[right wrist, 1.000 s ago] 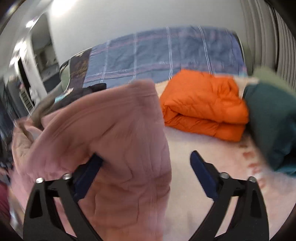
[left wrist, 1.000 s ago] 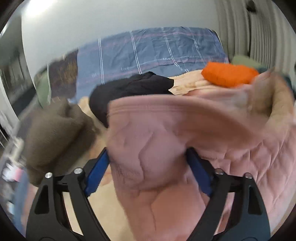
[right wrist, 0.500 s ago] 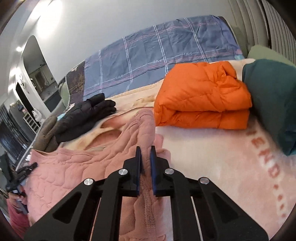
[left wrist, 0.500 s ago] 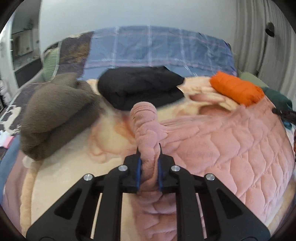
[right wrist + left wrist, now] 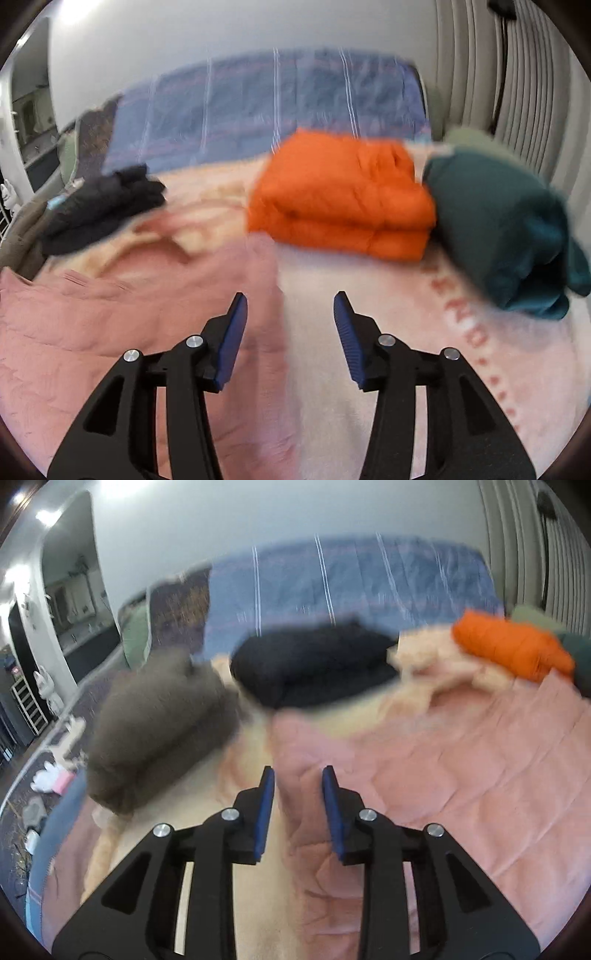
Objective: Fold large clothes
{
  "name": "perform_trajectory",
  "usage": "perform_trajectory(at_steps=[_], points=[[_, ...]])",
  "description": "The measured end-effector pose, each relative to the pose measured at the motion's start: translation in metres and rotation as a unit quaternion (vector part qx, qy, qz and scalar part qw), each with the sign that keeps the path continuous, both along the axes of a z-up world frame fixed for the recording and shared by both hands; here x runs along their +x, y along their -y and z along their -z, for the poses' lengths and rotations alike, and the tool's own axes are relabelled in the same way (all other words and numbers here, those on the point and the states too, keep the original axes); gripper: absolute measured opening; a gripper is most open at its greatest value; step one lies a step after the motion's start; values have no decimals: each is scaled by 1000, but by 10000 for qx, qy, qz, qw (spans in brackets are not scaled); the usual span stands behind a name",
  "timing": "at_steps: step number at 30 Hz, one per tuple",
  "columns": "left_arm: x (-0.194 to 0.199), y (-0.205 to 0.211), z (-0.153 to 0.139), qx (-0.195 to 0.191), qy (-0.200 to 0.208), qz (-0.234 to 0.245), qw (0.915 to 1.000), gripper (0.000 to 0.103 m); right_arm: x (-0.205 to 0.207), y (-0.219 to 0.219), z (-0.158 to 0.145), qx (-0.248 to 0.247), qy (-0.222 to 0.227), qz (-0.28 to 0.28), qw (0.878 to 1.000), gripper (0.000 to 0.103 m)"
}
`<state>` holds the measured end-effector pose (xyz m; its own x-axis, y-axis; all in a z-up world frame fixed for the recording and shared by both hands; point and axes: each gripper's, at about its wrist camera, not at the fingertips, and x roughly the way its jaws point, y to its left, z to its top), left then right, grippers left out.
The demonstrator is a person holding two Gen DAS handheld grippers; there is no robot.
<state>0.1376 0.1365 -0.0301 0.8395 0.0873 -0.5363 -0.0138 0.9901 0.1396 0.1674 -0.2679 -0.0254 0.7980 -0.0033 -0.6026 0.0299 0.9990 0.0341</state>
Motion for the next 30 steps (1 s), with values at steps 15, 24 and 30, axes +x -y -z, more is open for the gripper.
perform_trajectory(at_steps=[15,24,30], points=[[76,104,58,103,-1329,389,9903,65,55,-93,70,559,-897,-1293,9860,58],[74,99,64,61,-1174,350,9925,69,57,-106,74,181,-709,-1227,9897,58],[71,96,55,-117,-1072,351,9935,68,52,-107,69,97,-752,-1204,9898,60]])
